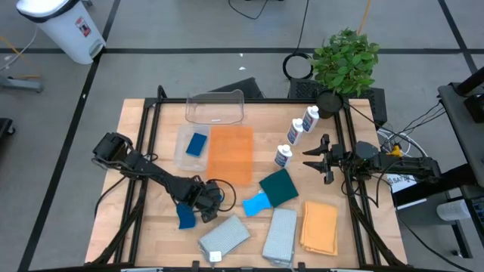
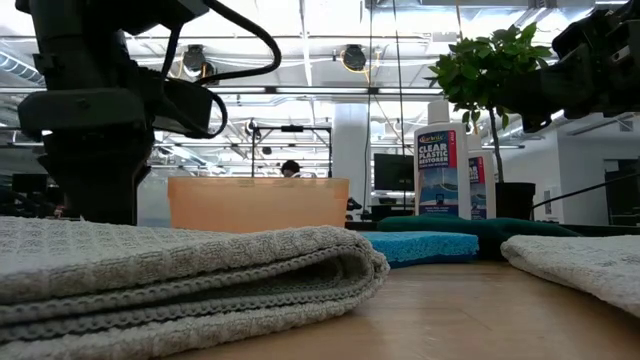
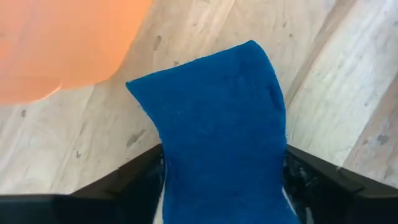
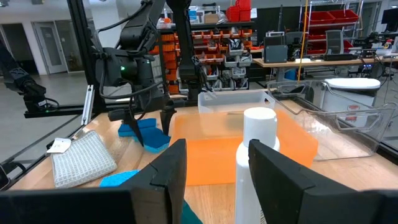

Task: Pick & Place Kitchen Items
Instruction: Put the sponge into the white bin

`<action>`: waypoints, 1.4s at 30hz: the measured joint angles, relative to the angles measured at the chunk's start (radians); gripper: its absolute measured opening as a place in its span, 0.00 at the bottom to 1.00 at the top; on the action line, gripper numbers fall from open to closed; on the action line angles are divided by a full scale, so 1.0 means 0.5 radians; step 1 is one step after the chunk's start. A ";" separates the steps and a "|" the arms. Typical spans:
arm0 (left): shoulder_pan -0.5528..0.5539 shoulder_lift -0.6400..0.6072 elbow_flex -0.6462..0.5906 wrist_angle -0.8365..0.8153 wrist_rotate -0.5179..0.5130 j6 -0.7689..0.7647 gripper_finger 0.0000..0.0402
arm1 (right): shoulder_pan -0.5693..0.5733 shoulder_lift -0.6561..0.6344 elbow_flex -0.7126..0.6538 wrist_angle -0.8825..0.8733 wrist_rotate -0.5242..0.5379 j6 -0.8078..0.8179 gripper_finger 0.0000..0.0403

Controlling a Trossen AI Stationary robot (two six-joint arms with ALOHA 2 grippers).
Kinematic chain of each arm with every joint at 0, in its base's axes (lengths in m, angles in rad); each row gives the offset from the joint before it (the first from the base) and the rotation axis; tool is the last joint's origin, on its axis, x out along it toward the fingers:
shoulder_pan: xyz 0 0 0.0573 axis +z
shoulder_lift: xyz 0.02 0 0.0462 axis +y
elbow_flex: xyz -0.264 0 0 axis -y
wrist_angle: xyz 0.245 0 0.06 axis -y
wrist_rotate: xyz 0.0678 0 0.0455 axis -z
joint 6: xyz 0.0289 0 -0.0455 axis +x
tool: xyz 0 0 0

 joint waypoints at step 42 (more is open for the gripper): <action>0.041 -0.162 -0.003 -0.019 0.089 0.210 0.47 | 0.000 -0.001 0.001 0.000 0.000 0.000 0.36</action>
